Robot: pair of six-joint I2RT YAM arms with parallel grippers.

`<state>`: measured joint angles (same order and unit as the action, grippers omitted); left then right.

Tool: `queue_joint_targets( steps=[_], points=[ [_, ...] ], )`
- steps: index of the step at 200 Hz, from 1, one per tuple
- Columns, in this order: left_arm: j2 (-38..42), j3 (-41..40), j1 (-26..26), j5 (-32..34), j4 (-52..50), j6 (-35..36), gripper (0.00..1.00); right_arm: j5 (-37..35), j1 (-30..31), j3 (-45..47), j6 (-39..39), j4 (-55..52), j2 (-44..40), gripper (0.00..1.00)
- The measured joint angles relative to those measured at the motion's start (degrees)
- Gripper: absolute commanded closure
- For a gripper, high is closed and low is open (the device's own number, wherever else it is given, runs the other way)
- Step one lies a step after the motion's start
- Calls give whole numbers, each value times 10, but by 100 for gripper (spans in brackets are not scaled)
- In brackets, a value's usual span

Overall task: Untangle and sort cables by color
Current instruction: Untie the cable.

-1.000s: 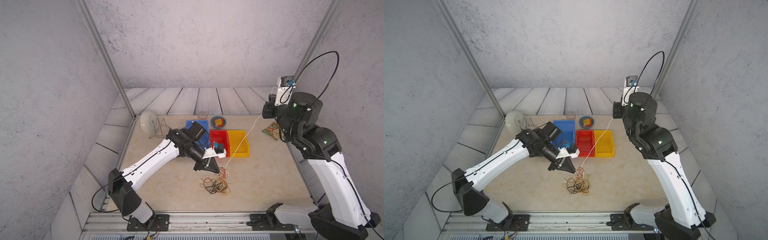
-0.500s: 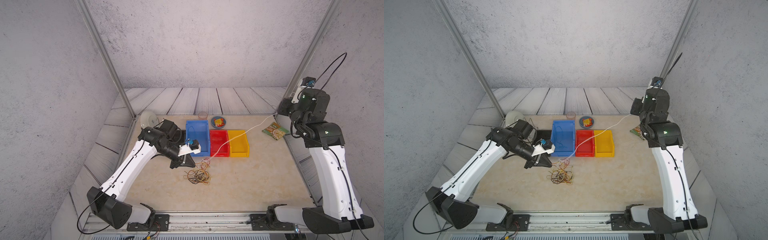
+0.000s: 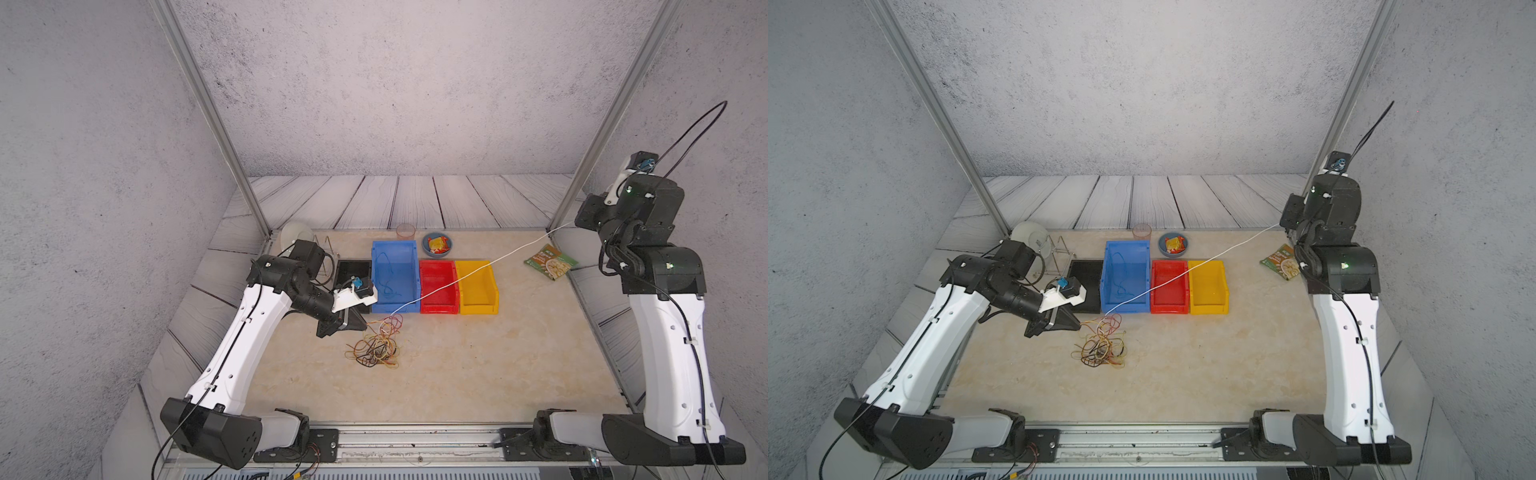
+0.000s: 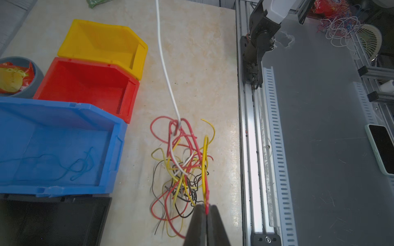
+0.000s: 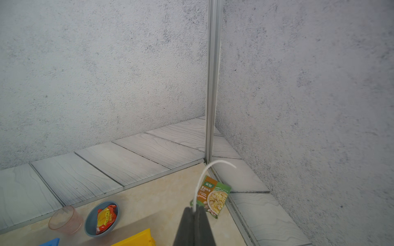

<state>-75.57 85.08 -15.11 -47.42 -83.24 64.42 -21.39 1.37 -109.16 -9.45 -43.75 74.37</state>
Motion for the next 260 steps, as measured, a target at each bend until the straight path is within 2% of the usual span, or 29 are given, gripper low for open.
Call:
queue_joint_targets(
  steps=[70, 144, 208, 260],
  points=[
    [-1, 7, 101, 18, -4, 46, 100, -8, -31, -18, 27, -20, 0, 100],
    [-10, 2, 239, 21, 7, 81, 100, -32, -37, -22, 56, -19, -1, 100],
    [-38, 13, 390, -4, 11, 89, 100, -67, -45, -22, 79, -16, -11, 100],
    [-36, 14, 415, -14, 39, 56, 100, -74, -45, -22, 91, -14, -16, 100]
  ],
)
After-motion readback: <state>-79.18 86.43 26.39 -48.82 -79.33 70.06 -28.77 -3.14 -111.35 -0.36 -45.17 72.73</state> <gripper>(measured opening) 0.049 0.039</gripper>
